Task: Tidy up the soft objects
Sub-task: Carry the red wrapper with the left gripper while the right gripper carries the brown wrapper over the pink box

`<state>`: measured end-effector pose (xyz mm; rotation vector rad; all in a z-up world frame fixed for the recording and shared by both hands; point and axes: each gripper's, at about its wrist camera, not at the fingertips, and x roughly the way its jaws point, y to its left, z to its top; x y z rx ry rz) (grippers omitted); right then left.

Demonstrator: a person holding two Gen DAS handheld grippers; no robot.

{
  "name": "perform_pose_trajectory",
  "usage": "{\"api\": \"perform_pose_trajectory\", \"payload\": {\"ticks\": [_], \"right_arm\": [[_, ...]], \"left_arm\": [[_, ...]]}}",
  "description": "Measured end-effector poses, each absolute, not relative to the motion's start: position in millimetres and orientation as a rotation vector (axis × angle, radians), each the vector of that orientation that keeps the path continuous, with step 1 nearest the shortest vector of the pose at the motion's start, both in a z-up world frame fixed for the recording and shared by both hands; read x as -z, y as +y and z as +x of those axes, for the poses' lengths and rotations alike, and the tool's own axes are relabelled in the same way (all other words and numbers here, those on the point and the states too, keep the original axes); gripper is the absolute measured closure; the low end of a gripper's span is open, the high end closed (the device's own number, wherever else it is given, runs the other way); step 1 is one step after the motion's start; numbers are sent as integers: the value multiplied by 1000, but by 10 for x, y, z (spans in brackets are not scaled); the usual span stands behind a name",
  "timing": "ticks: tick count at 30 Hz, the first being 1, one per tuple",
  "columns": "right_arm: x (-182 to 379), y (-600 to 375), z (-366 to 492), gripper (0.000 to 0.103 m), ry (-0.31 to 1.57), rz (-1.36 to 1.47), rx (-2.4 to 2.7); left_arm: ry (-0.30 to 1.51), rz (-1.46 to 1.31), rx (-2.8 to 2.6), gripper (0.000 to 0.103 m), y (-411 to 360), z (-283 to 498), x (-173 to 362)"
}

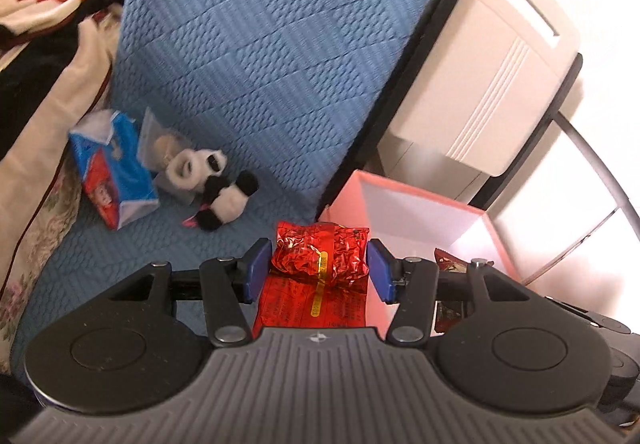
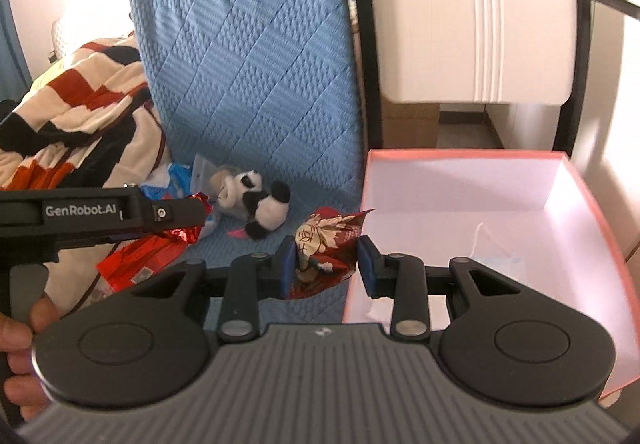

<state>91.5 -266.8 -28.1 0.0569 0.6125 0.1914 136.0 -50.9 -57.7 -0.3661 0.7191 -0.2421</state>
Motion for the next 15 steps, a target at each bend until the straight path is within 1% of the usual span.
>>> {"api": "perform_pose_trajectory", "payload": {"ticks": [9,15], "right_arm": [[100,-2978,926,67,583,67,-163],[152,-3217,895,66,593,60,-137]], "left_arm": [[691,-354,282,45,-859,1431,397],[715,-332,308,45,-1189,1455,455]]}}
